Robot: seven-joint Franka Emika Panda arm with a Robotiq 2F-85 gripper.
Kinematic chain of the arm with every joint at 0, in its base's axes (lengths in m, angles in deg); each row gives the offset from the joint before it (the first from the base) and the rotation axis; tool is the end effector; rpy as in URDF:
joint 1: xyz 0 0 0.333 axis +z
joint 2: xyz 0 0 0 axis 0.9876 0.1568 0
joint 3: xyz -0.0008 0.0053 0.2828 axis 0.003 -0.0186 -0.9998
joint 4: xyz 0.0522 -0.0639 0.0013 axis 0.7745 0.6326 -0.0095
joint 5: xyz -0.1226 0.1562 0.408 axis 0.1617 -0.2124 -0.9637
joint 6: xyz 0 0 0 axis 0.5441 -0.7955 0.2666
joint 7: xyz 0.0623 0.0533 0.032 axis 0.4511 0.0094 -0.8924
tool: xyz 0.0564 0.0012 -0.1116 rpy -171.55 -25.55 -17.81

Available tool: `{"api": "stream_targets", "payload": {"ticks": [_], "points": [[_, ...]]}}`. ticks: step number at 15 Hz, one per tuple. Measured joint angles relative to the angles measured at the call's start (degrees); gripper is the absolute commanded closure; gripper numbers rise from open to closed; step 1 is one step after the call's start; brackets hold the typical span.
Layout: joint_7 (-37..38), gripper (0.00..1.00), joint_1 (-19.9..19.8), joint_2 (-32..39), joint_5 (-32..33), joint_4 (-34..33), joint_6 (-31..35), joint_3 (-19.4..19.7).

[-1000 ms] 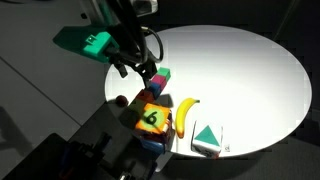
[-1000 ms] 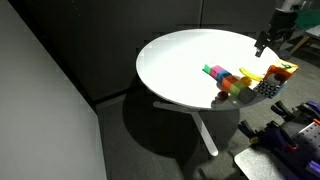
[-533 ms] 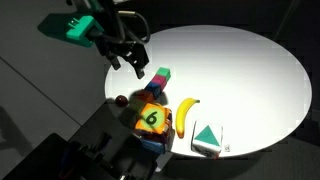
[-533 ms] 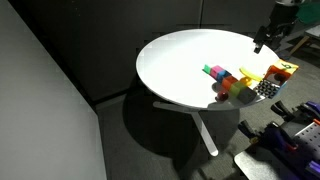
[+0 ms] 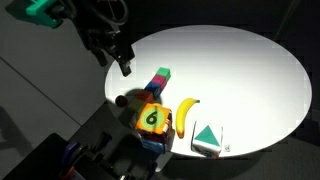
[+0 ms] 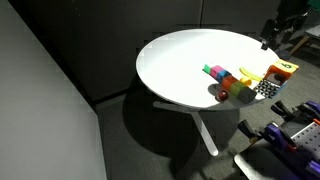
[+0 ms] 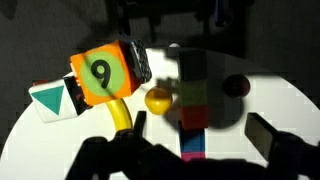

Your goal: Pick up the block with the number six on it and put it on the block with the number four on it

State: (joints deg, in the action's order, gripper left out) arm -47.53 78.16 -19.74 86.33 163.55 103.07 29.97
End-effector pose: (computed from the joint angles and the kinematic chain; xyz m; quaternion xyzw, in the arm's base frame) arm 0.4575 -0.0218 0.2851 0.9972 -0.0669 -0.0321 0.0099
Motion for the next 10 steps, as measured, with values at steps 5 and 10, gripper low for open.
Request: {"api": "stream_targets", "payload": {"ticks": [5,10], "points": [[0.02,0.0,0.48,-2.04,-2.22,-1.91,-7.06,-0.04],[-0.1,0.0,0.96,-2.79,-2.75,-2.78,-7.94,-0.04]]}}
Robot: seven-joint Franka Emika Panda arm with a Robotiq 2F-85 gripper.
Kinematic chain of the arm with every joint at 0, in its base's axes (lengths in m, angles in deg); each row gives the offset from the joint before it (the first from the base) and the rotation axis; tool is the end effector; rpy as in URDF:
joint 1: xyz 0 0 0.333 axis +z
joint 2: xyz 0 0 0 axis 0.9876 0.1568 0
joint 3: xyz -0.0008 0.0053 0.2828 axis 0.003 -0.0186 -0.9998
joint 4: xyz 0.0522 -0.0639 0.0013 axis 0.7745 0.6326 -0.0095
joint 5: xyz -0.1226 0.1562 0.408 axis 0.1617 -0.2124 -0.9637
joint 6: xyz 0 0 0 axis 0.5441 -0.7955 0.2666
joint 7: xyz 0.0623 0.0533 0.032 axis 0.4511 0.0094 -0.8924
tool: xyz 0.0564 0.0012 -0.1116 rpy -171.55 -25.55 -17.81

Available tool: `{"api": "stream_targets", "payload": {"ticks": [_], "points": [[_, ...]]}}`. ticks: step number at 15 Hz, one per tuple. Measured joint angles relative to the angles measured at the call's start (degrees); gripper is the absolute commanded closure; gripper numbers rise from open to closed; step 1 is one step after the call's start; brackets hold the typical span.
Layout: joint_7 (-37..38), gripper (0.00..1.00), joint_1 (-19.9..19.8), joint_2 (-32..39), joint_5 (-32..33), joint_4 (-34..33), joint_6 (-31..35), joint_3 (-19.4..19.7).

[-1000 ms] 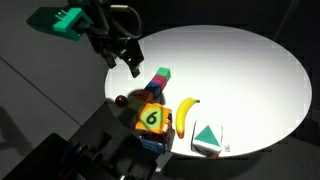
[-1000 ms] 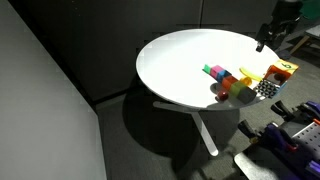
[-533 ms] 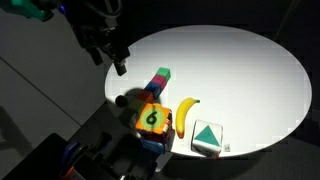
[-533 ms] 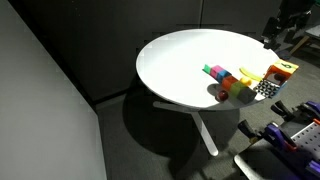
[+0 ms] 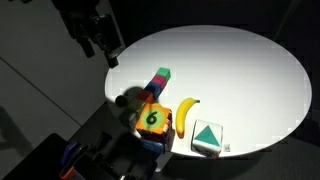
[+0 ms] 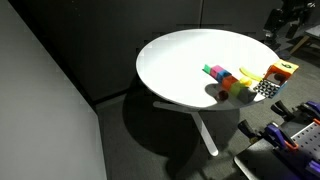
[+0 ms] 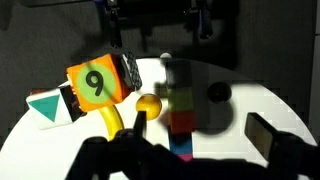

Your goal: Pick up the block with the number six on it and put it on the block with the number four on it

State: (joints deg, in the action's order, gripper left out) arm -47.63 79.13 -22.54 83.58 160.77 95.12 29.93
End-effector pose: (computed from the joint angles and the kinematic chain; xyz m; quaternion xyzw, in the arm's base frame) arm 0.4567 -0.0106 0.3205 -0.9961 0.0701 0.0534 0.0090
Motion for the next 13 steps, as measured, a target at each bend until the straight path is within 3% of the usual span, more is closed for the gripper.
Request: {"api": "stream_targets", "payload": {"ticks": [13], "points": [[-0.15,0.0,0.22,0.17,0.0,-0.43,0.01,0.0]]}}
